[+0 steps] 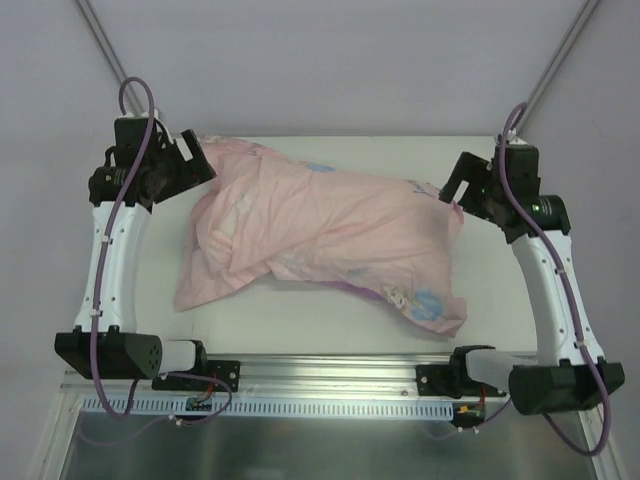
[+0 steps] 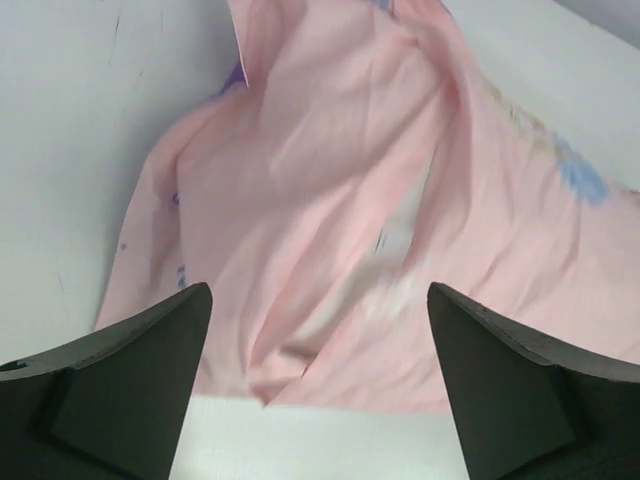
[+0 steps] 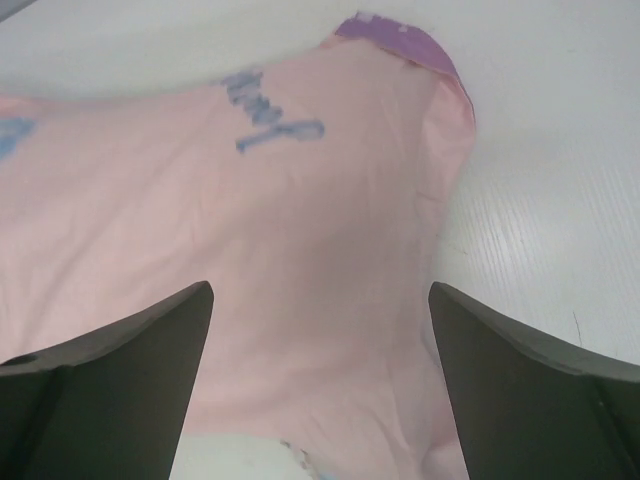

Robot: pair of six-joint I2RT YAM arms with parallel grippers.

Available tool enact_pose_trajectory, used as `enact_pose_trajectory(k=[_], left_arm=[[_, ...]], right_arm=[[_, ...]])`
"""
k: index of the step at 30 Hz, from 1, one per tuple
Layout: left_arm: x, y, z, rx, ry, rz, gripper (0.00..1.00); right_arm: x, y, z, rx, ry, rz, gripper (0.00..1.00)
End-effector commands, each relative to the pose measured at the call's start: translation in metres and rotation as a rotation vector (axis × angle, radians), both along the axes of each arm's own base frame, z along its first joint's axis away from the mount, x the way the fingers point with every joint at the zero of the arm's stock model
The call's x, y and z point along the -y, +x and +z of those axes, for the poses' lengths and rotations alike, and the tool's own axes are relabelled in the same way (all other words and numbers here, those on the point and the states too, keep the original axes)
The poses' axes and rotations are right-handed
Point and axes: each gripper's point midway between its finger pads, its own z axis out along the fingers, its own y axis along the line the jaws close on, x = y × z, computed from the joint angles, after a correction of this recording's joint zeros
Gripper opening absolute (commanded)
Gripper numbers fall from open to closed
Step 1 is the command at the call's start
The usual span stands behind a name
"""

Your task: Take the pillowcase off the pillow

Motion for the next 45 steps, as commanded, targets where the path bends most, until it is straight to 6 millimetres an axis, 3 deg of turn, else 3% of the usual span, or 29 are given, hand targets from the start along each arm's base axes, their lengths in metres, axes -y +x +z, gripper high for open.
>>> enact_pose_trajectory(k=[1, 2, 3, 5, 6, 12, 19, 23, 24, 26, 27, 28, 29, 30, 31, 34, 37, 38, 39, 40, 41, 45], left_arm=[[0.013, -0.028, -0.018, -0.031, 0.055, -0.088, 0.89], [0.017, -0.032, -0.025, -0.046, 0.053, -0.101, 0.89], [0.021, -0.037, -0.039, -0.080, 0.044, -0.114, 0.89], [0.034, -0.042, -0.047, -0.097, 0.012, -0.144, 0.86], [0.040, -0.045, -0.058, -0.122, 0.007, -0.162, 0.86], [0.092, -0.043, -0.079, -0.148, -0.055, -0.298, 0.88], [0.131, -0.029, -0.103, -0.203, -0.102, -0.385, 0.84], [0.156, -0.018, -0.112, -0.229, -0.140, -0.442, 0.60], [0.170, -0.018, -0.120, -0.254, -0.149, -0.479, 0.41], [0.196, -0.016, -0.113, -0.246, -0.185, -0.538, 0.22], [0.220, -0.022, -0.121, -0.275, -0.188, -0.593, 0.05], [0.235, -0.025, -0.120, -0.282, -0.199, -0.619, 0.00], [0.256, -0.026, -0.116, -0.285, -0.210, -0.667, 0.00], [0.284, -0.042, -0.114, -0.287, -0.205, -0.744, 0.00], [0.303, -0.046, -0.105, -0.273, -0.221, -0.794, 0.00], [0.335, -0.071, -0.086, -0.249, -0.246, -0.897, 0.00], [0.333, -0.078, -0.055, -0.175, -0.263, -0.922, 0.12], [0.325, -0.083, -0.040, -0.130, -0.262, -0.925, 0.35], [0.321, -0.085, -0.032, -0.107, -0.258, -0.920, 0.48], [0.316, -0.086, -0.028, -0.087, -0.251, -0.917, 0.56], [0.306, -0.091, -0.017, -0.060, -0.257, -0.908, 0.69], [0.273, -0.096, -0.016, -0.047, -0.260, -0.826, 0.69]], right_arm=[[-0.006, -0.033, -0.018, -0.013, -0.025, 0.021, 0.95], [-0.010, -0.040, -0.025, -0.025, -0.025, 0.034, 0.95], [-0.014, -0.050, -0.046, -0.066, -0.030, 0.048, 0.95], [-0.027, -0.067, -0.055, -0.076, -0.018, 0.087, 0.95], [-0.031, -0.077, -0.070, -0.115, -0.022, 0.099, 0.95], [-0.073, -0.111, -0.088, -0.119, 0.001, 0.195, 0.94], [-0.093, -0.129, -0.123, -0.207, -0.043, 0.238, 0.95], [-0.092, -0.128, -0.130, -0.197, -0.041, 0.218, 0.92], [-0.088, -0.126, -0.129, -0.186, -0.056, 0.206, 0.90], [-0.085, -0.123, -0.126, -0.170, -0.073, 0.197, 0.87], [-0.080, -0.120, -0.124, -0.160, -0.093, 0.186, 0.86], [-0.079, -0.119, -0.122, -0.155, -0.099, 0.184, 0.85], [-0.077, -0.117, -0.119, -0.149, -0.105, 0.178, 0.84], [-0.071, -0.114, -0.120, -0.153, -0.113, 0.161, 0.83], [-0.069, -0.112, -0.120, -0.158, -0.109, 0.153, 0.79], [-0.052, -0.101, -0.126, -0.183, -0.099, 0.107, 0.74], [-0.026, -0.074, -0.124, -0.171, -0.089, 0.031, 0.72], [-0.017, -0.066, -0.134, -0.213, -0.096, 0.004, 0.72], [0.001, -0.058, -0.135, -0.232, -0.076, -0.060, 0.72], [0.006, -0.048, -0.128, -0.227, -0.063, -0.075, 0.72], [0.010, -0.042, -0.134, -0.262, -0.058, -0.086, 0.72], [-0.008, -0.033, -0.098, -0.177, -0.042, -0.030, 0.84]])
